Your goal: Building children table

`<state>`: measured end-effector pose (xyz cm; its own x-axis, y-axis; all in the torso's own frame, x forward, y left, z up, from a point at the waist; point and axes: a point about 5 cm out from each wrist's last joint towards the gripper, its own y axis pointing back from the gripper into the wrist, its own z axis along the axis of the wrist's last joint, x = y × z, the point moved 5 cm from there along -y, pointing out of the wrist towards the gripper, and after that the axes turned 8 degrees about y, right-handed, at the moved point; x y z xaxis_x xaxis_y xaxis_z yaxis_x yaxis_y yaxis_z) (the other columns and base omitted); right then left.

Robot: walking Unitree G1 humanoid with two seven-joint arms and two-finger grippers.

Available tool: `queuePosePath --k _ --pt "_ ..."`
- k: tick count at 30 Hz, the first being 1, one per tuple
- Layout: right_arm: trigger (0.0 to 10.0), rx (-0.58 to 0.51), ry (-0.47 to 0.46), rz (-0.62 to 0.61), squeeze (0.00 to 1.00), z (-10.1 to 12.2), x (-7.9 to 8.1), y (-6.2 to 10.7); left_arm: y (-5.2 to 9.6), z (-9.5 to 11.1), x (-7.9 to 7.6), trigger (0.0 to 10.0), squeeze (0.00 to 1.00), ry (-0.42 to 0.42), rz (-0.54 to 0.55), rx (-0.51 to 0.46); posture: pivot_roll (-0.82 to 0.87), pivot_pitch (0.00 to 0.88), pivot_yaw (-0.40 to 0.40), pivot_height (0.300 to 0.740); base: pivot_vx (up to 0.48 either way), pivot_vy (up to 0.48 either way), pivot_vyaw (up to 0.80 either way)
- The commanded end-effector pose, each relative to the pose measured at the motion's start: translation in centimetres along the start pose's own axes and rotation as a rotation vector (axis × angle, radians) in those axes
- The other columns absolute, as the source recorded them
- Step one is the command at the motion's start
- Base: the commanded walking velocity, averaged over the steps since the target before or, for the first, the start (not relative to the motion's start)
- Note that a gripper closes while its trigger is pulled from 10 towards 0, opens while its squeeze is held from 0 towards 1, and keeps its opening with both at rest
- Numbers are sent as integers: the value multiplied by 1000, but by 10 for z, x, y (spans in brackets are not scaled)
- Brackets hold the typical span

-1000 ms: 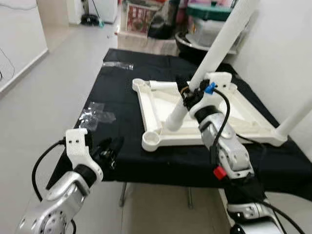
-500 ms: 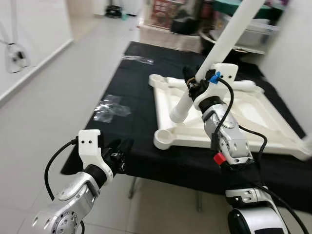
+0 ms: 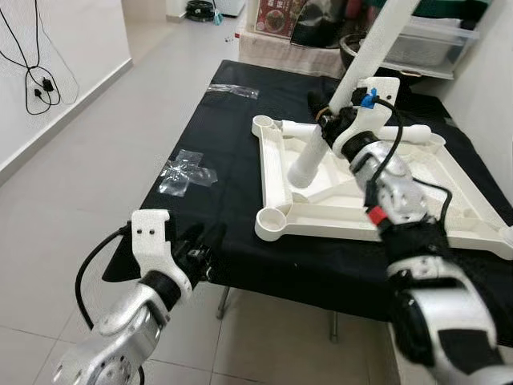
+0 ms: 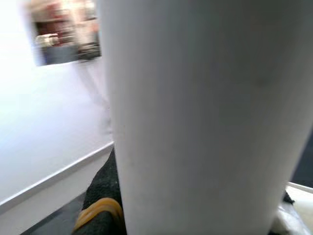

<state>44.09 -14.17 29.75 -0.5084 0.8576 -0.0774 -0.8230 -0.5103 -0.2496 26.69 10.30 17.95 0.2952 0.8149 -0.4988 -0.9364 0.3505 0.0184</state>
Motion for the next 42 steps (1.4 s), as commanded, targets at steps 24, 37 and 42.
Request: queuePosePath --k 24,37,42 --pt "10000 -4 44 691 0 -5 67 9 22 -19 -25 10000 0 19 -58 88 141 208 -117 740 0 0 0" --pt "10000 36 111 761 0 -11 72 11 23 -18 -25 10000 0 8 -51 93 146 215 -119 740 0 0 0" --pt "10000 50 120 839 0 -14 81 14 23 -18 -24 10000 0 2 -46 96 146 220 -121 740 0 0 0"
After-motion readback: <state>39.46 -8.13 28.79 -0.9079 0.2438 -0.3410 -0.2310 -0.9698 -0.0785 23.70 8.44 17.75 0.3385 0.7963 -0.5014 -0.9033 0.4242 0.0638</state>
